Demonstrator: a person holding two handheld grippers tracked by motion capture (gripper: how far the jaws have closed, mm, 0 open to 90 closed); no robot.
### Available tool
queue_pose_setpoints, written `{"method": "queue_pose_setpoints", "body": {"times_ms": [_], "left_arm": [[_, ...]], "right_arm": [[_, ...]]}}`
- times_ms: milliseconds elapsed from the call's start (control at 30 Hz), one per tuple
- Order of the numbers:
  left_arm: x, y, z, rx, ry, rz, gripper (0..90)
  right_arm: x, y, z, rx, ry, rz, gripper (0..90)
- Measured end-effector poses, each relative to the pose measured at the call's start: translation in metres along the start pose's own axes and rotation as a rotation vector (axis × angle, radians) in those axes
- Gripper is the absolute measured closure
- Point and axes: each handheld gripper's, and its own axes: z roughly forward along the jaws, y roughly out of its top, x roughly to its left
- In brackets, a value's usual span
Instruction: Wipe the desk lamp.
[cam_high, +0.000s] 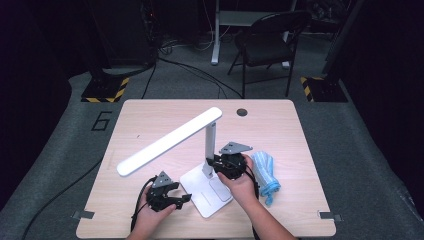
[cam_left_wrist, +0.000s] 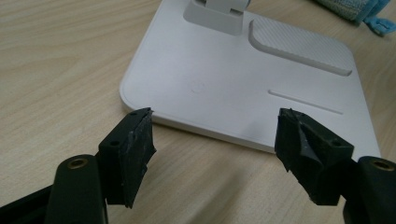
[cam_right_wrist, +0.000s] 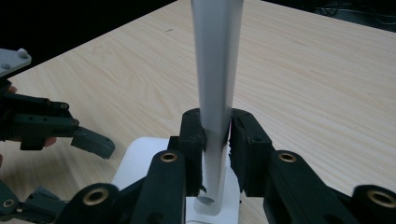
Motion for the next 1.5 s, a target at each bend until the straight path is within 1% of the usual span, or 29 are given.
{"method": "queue_pose_setpoints", "body": {"times_ms": [33,67,100,167,200,267,300,367,433,467,533,633,700,733,900,933,967,1000,1033,1067,1133,1167,1200,1300,1367,1400,1433,1467,1500], "left_arm": [[0.000,0.000,0.000,-0.015,-0.002,-0.013,28.4],[0.001,0.000,-0.001,-0.005,-0.001,-0.002,28.5],[0.001,0.000,-0.001,-0.017,0.005,-0.010,28.5],[0.003,0.000,-0.003,-0.005,-0.001,-0.012,28.7],[0.003,0.000,-0.003,-0.018,0.009,-0.020,28.7],[0.005,0.000,-0.004,-0.010,0.005,-0.016,28.8],[0.005,0.000,-0.004,-0.020,0.014,-0.012,28.9],[0.007,0.000,-0.004,-0.017,0.017,-0.015,28.9],[0.008,-0.001,-0.004,-0.020,0.019,-0.013,28.9],[0.009,-0.001,-0.005,-0.016,0.019,-0.013,28.9],[0.009,-0.001,-0.004,-0.019,0.019,-0.021,28.9],[0.009,-0.001,-0.004,-0.016,0.022,-0.018,29.0],[0.010,-0.001,-0.004,-0.003,0.016,-0.014,29.1],[0.010,-0.001,-0.002,-0.013,0.024,-0.019,29.2],[0.011,-0.001,-0.001,0.003,0.023,-0.020,30.3],[0.011,-0.002,0.000,-0.005,0.026,-0.015,30.5],[0.011,-0.002,0.001,-0.006,0.029,-0.015,30.7],[0.011,-0.001,0.001,0.010,0.022,-0.003,30.7],[0.011,-0.002,0.002,-0.005,0.034,-0.006,30.7],[0.011,-0.001,0.002,0.007,0.029,-0.002,30.7],[0.011,-0.001,0.003,-0.010,0.036,-0.004,30.5],[0.012,-0.001,0.003,-0.008,0.039,0.002,30.4],[0.012,0.000,0.003,0.002,0.031,-0.011,30.4],[0.013,0.000,0.006,-0.014,0.037,-0.010,30.3],[0.015,0.001,0.005,0.000,0.029,-0.006,30.3],[0.015,0.001,0.007,-0.013,0.038,-0.011,30.3],[0.015,0.002,0.006,0.002,0.028,-0.009,30.3],[0.016,0.002,0.006,0.002,0.027,-0.003,30.3],[0.016,0.002,0.007,0.002,0.028,-0.006,30.4]], "right_arm": [[0.001,0.001,0.001,0.006,0.005,-0.011,76.0],[0.003,0.003,0.003,0.014,0.007,-0.017,76.3],[0.004,0.004,0.004,0.017,0.008,-0.022,76.4],[0.005,0.007,0.008,0.021,0.015,-0.037,76.5],[0.005,0.008,0.009,0.025,0.018,-0.041,76.5],[0.005,0.010,0.012,0.028,0.017,-0.039,76.4],[0.005,0.011,0.013,0.027,0.023,-0.045,76.4],[0.005,0.011,0.014,0.026,0.025,-0.030,75.7],[0.004,0.009,0.013,0.008,0.033,-0.005,67.7],[0.004,0.007,0.011,0.002,0.029,0.007,65.7],[0.004,0.002,0.007,0.004,0.017,0.002,63.5],[0.006,-0.010,-0.002,-0.001,0.007,0.003,60.2],[0.007,-0.019,-0.008,-0.003,0.005,-0.004,59.4],[0.008,-0.025,-0.012,0.006,-0.001,-0.001,58.7],[0.009,-0.054,-0.024,0.041,0.005,0.011,57.2],[0.010,-0.059,-0.026,0.052,0.003,0.019,57.2],[0.010,-0.062,-0.026,0.060,0.002,0.009,57.2],[0.011,-0.066,-0.027,0.064,-0.009,0.011,57.0],[0.011,-0.070,-0.027,0.076,-0.013,0.009,56.6],[0.011,-0.072,-0.028,0.084,-0.008,0.016,56.1],[0.010,-0.076,-0.028,0.092,-0.005,0.016,55.2],[0.011,-0.077,-0.029,0.106,-0.012,0.010,54.5],[0.011,-0.078,-0.029,0.106,-0.020,0.005,53.9],[0.010,-0.082,-0.032,0.125,-0.031,0.008,52.6],[0.013,-0.086,-0.035,0.127,-0.026,0.036,52.7],[0.014,-0.088,-0.036,0.126,-0.023,0.035,52.8],[0.015,-0.090,-0.038,0.131,-0.020,0.030,52.8],[0.018,-0.094,-0.040,0.136,-0.017,0.039,52.8],[0.019,-0.096,-0.041,0.136,-0.011,0.027,52.5]]}}
